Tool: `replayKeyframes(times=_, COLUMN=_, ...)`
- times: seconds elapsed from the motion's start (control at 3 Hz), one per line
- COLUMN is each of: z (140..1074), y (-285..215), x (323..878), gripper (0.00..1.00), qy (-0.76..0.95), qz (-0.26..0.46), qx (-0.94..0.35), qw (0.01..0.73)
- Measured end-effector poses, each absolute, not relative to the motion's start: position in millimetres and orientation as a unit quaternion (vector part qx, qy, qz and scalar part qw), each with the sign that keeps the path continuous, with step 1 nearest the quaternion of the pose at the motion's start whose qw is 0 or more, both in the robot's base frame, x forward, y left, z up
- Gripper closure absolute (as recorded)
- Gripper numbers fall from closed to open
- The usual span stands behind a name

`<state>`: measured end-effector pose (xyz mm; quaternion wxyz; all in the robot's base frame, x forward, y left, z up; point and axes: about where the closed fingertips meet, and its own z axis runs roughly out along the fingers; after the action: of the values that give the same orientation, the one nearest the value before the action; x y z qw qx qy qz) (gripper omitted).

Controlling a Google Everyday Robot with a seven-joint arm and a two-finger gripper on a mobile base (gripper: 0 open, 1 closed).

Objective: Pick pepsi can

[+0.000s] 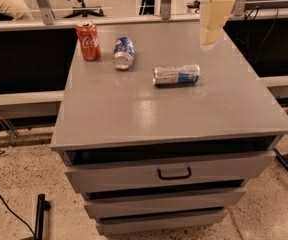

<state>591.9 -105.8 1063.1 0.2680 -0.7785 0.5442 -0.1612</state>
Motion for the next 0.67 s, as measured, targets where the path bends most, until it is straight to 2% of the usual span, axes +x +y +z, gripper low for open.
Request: replayKeyframes(times=0.67, z=1065.9, y=-97.5, x=597.4, gripper=0.00, qy=0.529, qz=-0.164, qx=-0.787, qw=0.271)
